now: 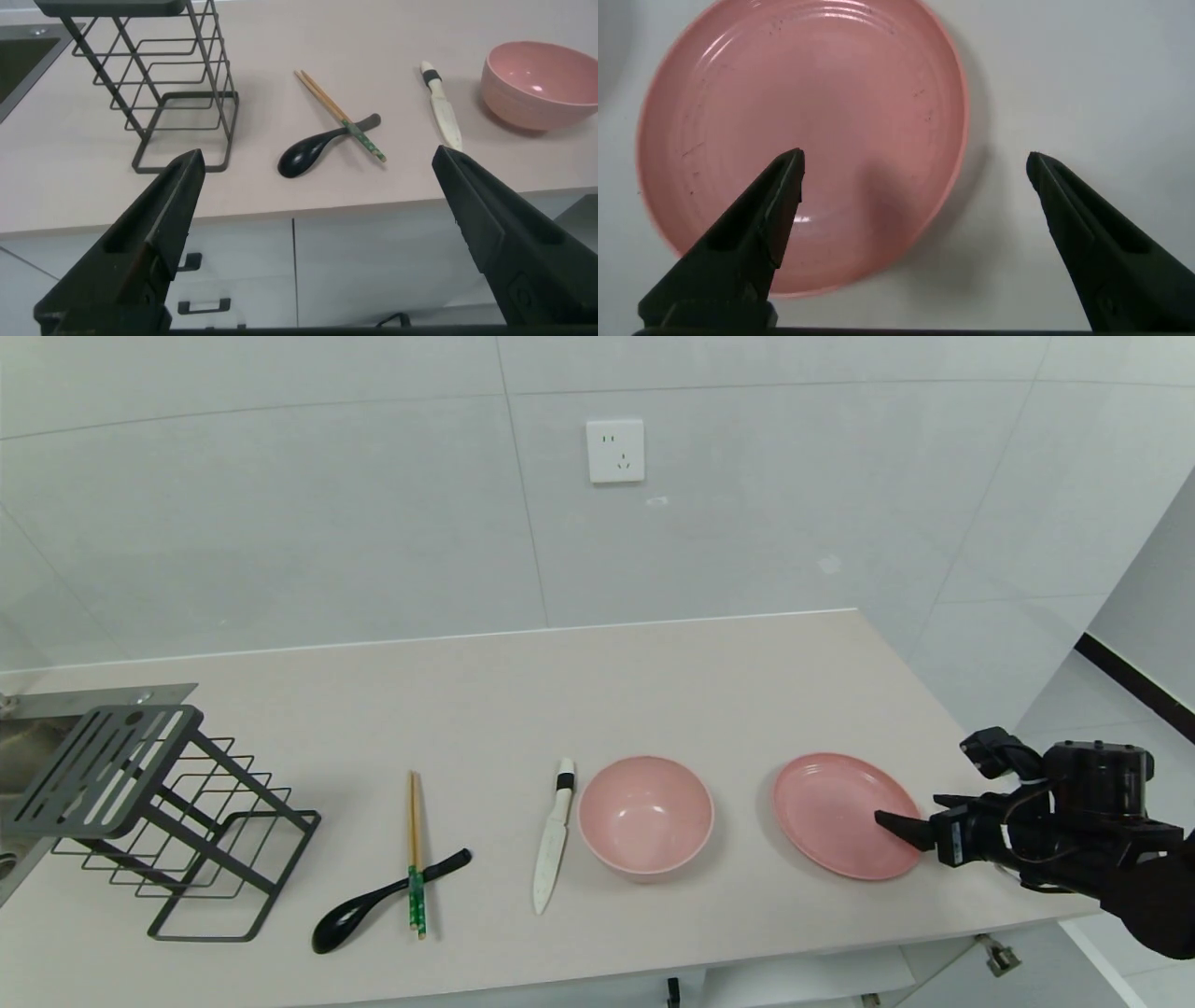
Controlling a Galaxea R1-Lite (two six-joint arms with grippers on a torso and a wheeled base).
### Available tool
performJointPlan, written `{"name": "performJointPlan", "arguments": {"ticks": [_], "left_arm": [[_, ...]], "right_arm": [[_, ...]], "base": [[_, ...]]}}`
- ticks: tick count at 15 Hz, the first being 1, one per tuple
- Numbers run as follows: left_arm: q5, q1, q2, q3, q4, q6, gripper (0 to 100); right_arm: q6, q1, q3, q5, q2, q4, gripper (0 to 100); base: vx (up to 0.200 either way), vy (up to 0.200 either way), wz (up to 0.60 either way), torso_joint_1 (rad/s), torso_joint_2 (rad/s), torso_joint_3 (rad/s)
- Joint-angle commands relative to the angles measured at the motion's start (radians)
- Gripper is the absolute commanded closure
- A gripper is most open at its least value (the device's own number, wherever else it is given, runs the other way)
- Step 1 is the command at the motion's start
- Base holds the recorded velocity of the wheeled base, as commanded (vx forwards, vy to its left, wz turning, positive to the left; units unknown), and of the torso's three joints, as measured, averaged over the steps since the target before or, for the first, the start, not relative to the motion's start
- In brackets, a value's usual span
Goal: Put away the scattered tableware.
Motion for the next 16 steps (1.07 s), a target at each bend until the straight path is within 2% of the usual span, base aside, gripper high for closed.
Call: {"name": "performJointPlan", "arguments": {"ticks": [1, 5, 10, 11, 16], "left_arm": [[0.0, 0.0, 0.0, 0.0, 0.001, -0.001, 0], [0.0, 0.0, 0.0, 0.0, -0.001, -0.001, 0], [0.0, 0.0, 0.0, 0.0, -0.001, -0.001, 0], [0.0, 0.0, 0.0, 0.0, -0.001, -0.001, 0], [0.0, 0.0, 0.0, 0.0, -0.001, -0.002, 0]], "right_arm": [[0.0, 0.022, -0.044, 0.0, 0.068, -0.022, 0], [0.004, 0.079, -0.07, -0.001, 0.107, -0.03, 0], [0.006, 0.083, -0.064, 0.0, 0.108, -0.03, 0], [0.006, 0.083, -0.063, -0.001, 0.114, -0.03, 100], [0.006, 0.036, -0.047, -0.029, 0.159, -0.03, 100]], "base": [[0.0, 0.0, 0.0, 0.0, 0.0, 0.0], [0.0, 0.0, 0.0, 0.0, 0.0, 0.0], [0.0, 0.0, 0.0, 0.0, 0.0, 0.0], [0.0, 0.0, 0.0, 0.0, 0.0, 0.0], [0.0, 0.0, 0.0, 0.0, 0.0, 0.0]]}}
